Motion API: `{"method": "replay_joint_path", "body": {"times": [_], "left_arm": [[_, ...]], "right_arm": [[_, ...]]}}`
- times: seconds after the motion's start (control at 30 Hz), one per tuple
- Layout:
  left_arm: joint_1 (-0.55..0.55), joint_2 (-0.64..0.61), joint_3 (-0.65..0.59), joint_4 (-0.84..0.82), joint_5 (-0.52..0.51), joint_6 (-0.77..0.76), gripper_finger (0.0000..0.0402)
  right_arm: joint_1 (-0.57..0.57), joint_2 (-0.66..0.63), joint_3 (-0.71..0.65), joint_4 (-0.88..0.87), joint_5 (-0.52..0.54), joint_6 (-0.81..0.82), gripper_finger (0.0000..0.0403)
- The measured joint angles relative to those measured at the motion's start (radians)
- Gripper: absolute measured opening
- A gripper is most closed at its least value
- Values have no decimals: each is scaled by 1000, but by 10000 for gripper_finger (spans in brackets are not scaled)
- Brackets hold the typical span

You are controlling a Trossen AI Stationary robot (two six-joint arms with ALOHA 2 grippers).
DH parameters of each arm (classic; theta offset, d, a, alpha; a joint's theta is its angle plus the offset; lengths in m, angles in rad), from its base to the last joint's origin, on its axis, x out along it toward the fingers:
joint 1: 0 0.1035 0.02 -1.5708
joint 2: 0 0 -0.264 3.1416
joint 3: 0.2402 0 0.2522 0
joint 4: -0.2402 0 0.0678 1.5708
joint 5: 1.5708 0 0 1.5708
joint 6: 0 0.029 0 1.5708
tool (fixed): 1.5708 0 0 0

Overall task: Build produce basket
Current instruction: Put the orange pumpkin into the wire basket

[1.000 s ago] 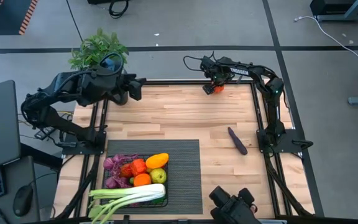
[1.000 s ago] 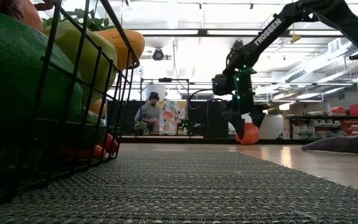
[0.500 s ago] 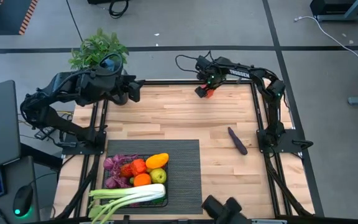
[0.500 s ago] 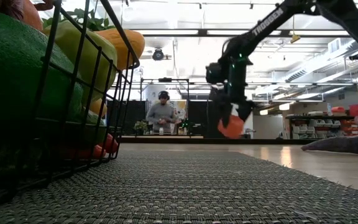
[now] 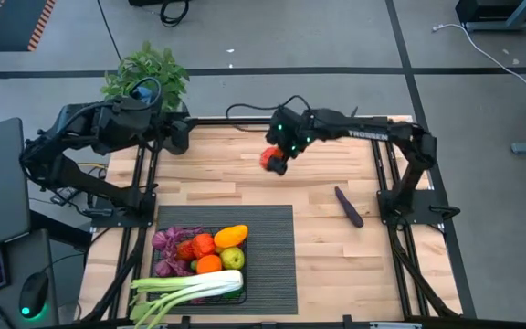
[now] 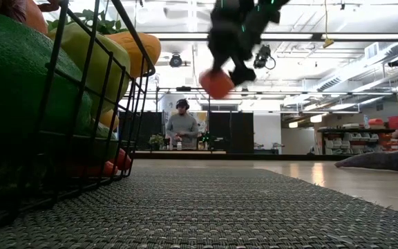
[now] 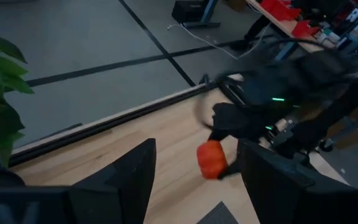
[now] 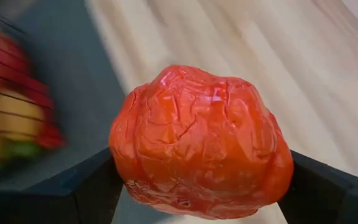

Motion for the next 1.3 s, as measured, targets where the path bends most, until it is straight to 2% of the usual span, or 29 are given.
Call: {"method": "replay_joint_path", "body": {"times": [0.07,0.23,0.37,0.6,0.7,0.9,1.17,1.3], "left_arm": [[0,0,0,-3,34,0,231],[0,0,0,-22,195,1,231],[0,-3,0,-84,287,1,231],[-16,-6,0,-122,318,6,231],[-39,-4,0,-120,318,26,231],[-84,13,-1,-118,319,-28,231],[-96,40,0,-115,312,-83,231],[-101,63,0,-115,310,-120,231]], "right_arm": [[70,-23,0,88,17,61,355],[242,-40,1,348,111,236,355],[370,-16,1,522,196,278,355],[544,68,1,673,369,308,355],[587,117,1,730,428,357,355],[642,171,1,844,430,382,355],[649,170,1,801,404,244,368],[650,169,-11,719,396,233,384]]}}
